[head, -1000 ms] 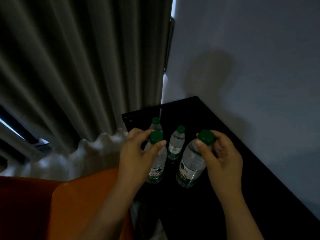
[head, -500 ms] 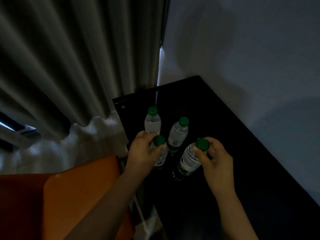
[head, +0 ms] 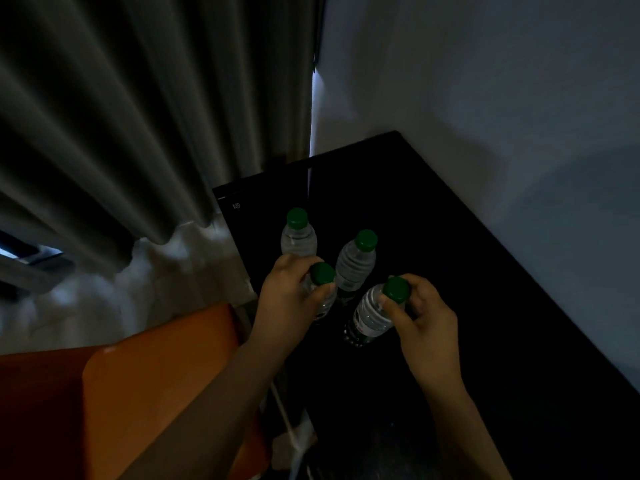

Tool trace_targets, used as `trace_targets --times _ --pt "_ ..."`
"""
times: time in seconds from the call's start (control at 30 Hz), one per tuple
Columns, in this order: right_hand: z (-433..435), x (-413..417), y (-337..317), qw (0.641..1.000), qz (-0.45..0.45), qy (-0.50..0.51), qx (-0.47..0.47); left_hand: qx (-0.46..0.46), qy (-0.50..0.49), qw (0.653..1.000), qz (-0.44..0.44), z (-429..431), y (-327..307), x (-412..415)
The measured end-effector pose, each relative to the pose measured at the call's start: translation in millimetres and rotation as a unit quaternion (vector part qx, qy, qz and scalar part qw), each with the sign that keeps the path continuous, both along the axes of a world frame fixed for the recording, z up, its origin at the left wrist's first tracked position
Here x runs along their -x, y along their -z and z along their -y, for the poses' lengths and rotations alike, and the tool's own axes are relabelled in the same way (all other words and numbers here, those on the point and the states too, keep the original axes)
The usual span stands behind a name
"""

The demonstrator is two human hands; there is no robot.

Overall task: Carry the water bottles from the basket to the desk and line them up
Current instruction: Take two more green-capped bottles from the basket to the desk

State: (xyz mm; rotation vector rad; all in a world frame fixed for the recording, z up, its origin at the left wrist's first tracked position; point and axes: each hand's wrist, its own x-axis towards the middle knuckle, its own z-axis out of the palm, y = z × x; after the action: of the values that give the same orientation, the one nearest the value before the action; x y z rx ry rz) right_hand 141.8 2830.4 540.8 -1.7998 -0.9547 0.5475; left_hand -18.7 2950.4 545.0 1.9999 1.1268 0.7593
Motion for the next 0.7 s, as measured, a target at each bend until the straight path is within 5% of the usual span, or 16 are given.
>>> trace_targets --times 0.47,0.7 --pt "1.1 -6.4 11.8 0.997 0.057 0.014 0.047 0.019 0.010 0.999 -0.031 -5.9 0.3 0.7" --pt "7.3 -10.7 3.1 0.985 0.070 -0.028 0.156 0.013 0.019 0.998 -0.057 -3.1 -7.0 1.4"
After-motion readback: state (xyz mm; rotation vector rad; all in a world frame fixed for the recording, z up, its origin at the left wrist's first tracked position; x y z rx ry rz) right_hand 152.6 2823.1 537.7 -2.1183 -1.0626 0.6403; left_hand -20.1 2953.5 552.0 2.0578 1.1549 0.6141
